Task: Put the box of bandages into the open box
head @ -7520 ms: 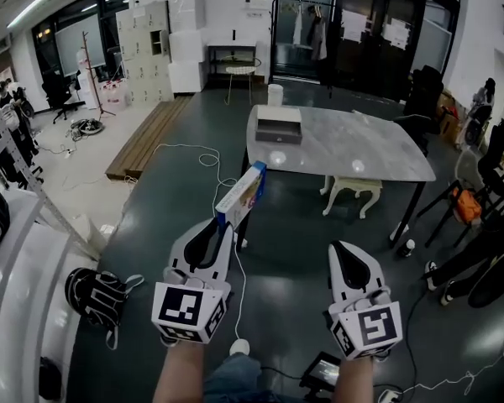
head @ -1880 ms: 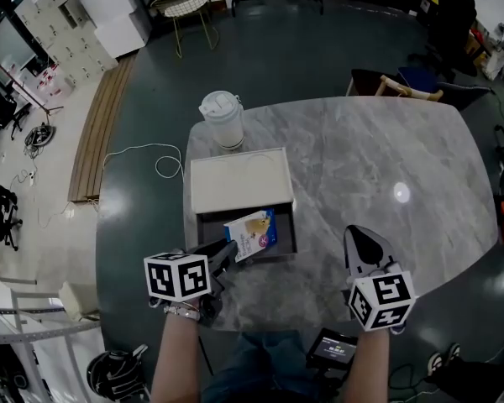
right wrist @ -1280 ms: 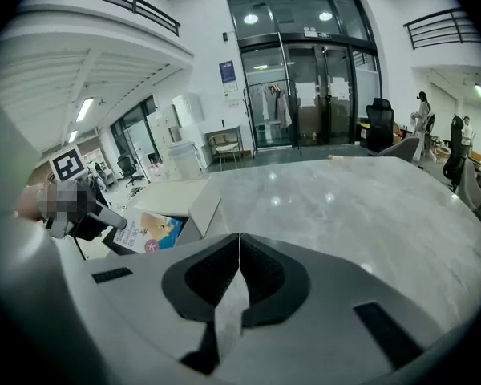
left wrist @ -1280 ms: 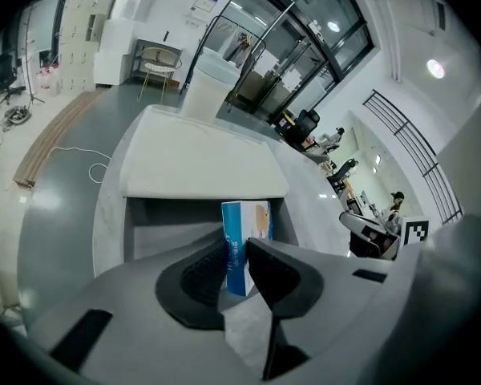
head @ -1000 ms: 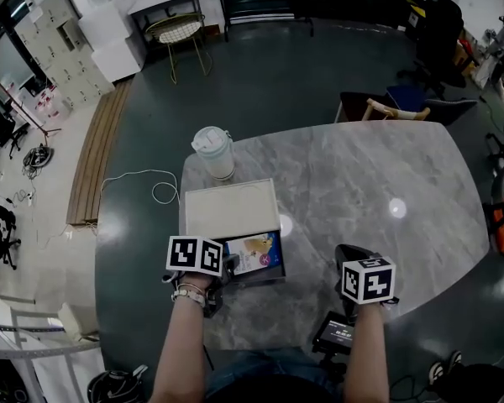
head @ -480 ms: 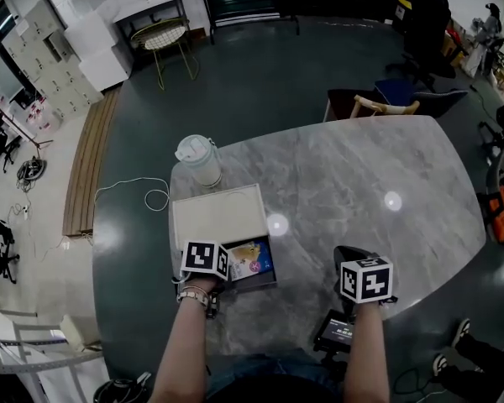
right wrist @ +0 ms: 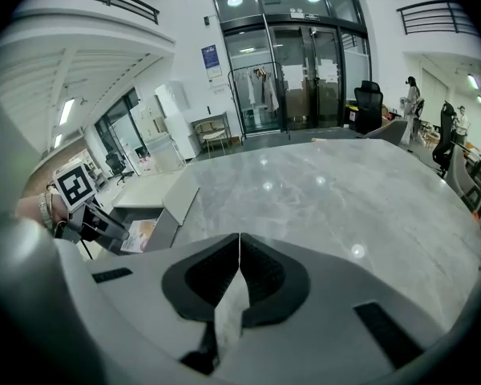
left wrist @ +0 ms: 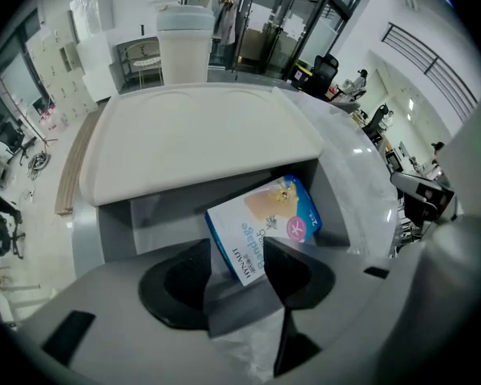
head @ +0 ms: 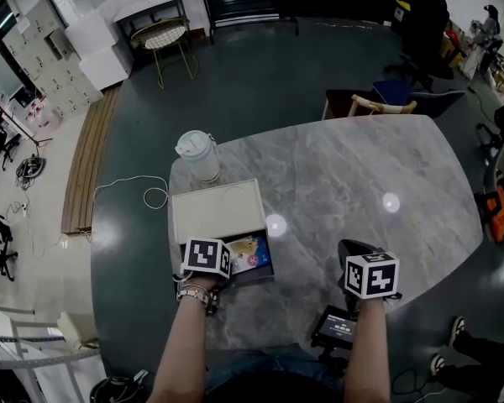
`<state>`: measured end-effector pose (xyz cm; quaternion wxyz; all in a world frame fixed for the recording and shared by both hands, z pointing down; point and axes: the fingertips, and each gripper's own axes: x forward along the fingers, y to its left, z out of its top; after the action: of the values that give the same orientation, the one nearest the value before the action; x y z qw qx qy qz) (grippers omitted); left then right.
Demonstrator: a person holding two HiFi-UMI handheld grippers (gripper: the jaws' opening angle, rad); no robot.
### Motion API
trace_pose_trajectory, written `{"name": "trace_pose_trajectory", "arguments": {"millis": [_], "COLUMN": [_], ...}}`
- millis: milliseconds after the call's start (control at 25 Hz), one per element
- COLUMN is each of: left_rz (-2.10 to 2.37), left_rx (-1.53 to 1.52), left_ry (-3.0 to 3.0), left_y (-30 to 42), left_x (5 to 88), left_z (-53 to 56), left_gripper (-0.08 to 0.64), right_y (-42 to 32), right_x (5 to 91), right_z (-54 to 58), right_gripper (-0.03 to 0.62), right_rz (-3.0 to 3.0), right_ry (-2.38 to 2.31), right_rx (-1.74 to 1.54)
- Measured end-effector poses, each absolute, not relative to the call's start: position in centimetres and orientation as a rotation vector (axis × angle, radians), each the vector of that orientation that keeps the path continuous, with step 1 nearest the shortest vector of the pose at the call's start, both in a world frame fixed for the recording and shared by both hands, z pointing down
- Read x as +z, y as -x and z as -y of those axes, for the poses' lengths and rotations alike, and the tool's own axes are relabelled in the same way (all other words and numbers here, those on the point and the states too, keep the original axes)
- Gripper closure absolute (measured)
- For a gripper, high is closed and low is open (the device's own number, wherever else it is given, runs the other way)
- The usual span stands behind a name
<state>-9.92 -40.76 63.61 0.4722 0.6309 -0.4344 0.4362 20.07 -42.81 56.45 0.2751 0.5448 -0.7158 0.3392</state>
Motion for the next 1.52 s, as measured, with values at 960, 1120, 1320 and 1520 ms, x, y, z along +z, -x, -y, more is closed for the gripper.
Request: {"name": "trace_pose_trajectory", "arguments": {"millis": [960,1120,1320,1520], "left_rz": [1.719,1.905,2.111,2.278], "left_rx": [0.231,0.042,0.005,-0.013], "left_ry": [-2.205,-2.247,-2.289,-2.373], "left_y": [14.5,18.0,21.6,23.7], "left_x": [41.9,37.4,33.5,29.4], "left_z": [46.4,45.7,43.9,41.7], "left_gripper": [0.548,0.548,0.548,0.548], "right_y": [-16.5,-15.9,-14.5,-11.6], "right_x": [44.1,38.4,32.7,28.9], "right_z": [45.6,46.0,45.5,44.6], "right_gripper": [0.566,0.566,0.566,0.566], "right_rz": [2.222,2.330,2.447,2.552], "right_ry": [-1.599,-1.756,-1.844,-1.803], "right_rx": [0.417,0.103,-0.169,-0.350]}}
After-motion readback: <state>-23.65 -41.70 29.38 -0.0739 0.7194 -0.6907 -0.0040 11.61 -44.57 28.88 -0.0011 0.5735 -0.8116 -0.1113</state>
